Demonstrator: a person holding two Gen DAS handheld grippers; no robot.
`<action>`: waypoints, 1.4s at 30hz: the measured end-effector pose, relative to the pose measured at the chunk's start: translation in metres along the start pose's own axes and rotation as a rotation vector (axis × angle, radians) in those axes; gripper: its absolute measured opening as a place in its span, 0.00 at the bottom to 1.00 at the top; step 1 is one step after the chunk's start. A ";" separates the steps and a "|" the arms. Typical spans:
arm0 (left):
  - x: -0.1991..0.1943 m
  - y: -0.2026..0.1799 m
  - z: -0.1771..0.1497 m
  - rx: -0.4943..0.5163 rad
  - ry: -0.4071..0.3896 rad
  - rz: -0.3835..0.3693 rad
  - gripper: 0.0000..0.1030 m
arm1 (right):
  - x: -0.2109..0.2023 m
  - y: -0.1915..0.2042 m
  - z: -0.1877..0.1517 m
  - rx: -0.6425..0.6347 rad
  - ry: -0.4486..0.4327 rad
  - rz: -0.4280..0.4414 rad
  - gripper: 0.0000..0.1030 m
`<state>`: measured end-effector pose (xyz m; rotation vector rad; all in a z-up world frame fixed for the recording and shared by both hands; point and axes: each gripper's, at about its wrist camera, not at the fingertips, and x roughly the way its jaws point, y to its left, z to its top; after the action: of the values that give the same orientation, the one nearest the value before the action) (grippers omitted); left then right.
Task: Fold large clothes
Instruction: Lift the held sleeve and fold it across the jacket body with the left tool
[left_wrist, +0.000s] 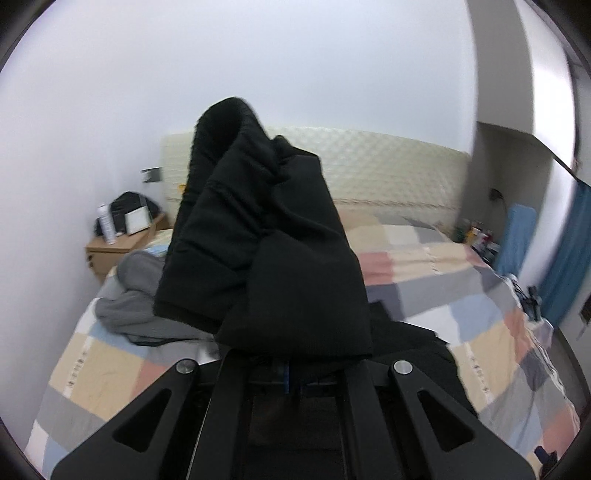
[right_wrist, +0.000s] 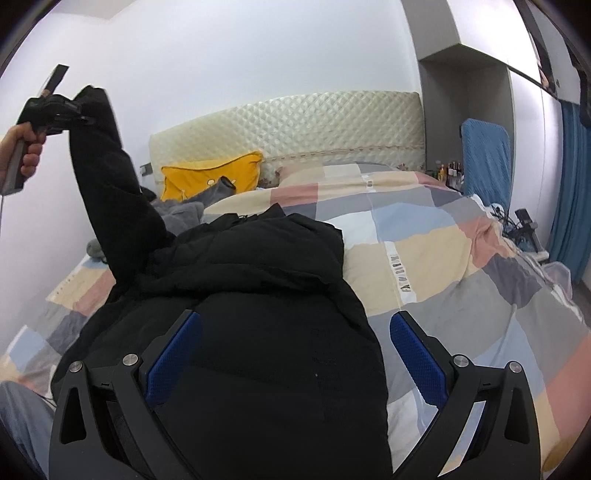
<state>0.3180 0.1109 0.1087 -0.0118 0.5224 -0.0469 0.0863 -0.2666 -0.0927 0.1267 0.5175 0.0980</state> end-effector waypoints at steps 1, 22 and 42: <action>0.004 -0.016 -0.002 0.017 0.003 -0.013 0.02 | 0.000 -0.003 0.001 0.005 -0.003 0.003 0.99; 0.140 -0.272 -0.139 0.442 0.261 -0.200 0.03 | 0.033 -0.070 0.004 0.117 0.019 -0.072 0.99; 0.197 -0.304 -0.204 0.552 0.404 -0.248 0.07 | 0.066 -0.085 -0.008 0.134 0.096 -0.116 0.99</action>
<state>0.3742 -0.2018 -0.1592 0.4810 0.8956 -0.4410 0.1449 -0.3412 -0.1438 0.2230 0.6263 -0.0443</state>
